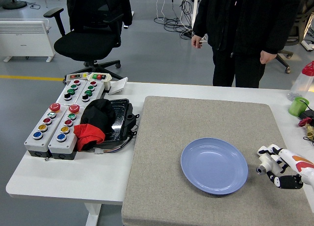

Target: Pick pipe place plate twice

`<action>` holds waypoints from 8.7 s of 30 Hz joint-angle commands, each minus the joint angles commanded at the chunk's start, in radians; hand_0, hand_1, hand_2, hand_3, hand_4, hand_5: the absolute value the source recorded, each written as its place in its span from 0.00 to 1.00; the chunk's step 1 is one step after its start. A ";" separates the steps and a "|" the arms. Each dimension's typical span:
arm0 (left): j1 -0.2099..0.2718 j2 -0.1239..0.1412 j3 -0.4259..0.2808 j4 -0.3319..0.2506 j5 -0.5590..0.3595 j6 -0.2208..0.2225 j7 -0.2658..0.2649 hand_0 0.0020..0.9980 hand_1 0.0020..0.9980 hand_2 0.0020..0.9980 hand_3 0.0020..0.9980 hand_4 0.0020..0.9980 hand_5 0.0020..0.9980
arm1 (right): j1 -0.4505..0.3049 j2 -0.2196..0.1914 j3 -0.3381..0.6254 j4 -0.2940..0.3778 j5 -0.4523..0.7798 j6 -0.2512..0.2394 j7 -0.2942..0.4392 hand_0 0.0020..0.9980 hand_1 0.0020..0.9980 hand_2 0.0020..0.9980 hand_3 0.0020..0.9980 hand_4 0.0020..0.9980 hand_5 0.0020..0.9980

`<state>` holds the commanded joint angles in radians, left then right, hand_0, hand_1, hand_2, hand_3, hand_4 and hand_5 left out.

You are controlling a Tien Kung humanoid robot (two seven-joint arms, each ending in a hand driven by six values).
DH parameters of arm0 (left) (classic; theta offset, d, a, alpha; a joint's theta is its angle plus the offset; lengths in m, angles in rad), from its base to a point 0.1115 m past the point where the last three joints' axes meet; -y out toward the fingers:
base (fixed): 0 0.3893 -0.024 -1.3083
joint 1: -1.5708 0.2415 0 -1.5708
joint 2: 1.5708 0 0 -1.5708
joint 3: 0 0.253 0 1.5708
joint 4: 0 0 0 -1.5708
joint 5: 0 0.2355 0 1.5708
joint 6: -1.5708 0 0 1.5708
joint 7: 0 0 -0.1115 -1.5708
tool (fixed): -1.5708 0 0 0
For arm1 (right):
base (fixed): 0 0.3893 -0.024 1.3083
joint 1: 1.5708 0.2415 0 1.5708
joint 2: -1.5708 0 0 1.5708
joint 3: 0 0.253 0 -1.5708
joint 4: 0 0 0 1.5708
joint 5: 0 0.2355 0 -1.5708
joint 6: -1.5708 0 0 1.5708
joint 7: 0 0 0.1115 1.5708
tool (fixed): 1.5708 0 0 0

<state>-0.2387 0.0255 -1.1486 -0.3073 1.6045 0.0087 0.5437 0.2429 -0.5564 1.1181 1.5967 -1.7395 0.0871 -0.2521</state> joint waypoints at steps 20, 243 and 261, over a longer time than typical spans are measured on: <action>-0.008 0.005 0.024 -0.005 -0.032 0.002 0.004 0.65 0.63 0.63 0.55 0.39 1.00 | 0.297 0.150 -0.290 -0.137 0.053 0.025 -0.024 0.42 0.51 0.57 0.62 0.40 0.02; -0.025 0.001 0.057 -0.007 -0.081 0.013 0.004 0.65 0.63 0.63 0.55 0.39 1.00 | -0.091 0.202 0.401 -0.248 1.055 -0.251 0.190 0.84 0.81 0.87 0.87 0.51 0.46; -0.014 -0.002 0.040 -0.007 -0.057 0.009 0.005 0.65 0.63 0.63 0.55 0.39 1.00 | -0.106 0.200 0.410 -0.248 1.046 -0.234 0.163 0.85 0.81 0.88 0.88 0.53 0.51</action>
<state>-0.2529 0.0234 -1.1082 -0.3139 1.5472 0.0173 0.5490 0.1373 -0.3564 1.5279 1.3487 -0.6934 -0.1468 -0.0886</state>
